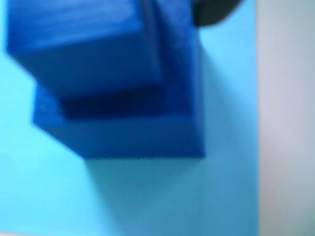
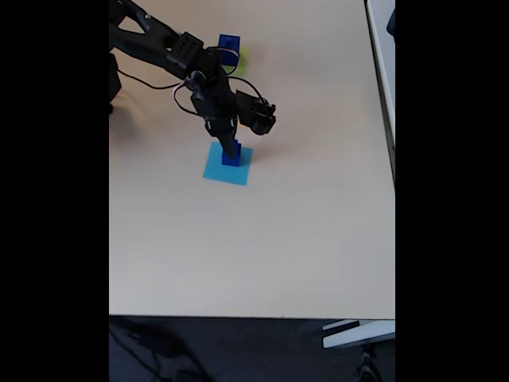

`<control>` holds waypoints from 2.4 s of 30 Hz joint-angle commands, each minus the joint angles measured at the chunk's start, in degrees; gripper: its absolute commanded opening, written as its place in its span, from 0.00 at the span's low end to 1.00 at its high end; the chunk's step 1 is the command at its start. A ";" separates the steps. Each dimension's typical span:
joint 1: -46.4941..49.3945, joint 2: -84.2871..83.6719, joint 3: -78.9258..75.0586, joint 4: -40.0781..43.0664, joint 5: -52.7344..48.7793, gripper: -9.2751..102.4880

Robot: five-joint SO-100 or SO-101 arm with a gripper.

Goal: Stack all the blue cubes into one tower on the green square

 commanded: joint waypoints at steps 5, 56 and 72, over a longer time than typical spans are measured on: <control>0.88 1.32 0.09 -2.02 -0.62 0.20; -20.48 10.02 12.39 -4.57 15.64 0.08; -22.24 6.24 10.81 -4.39 23.20 0.08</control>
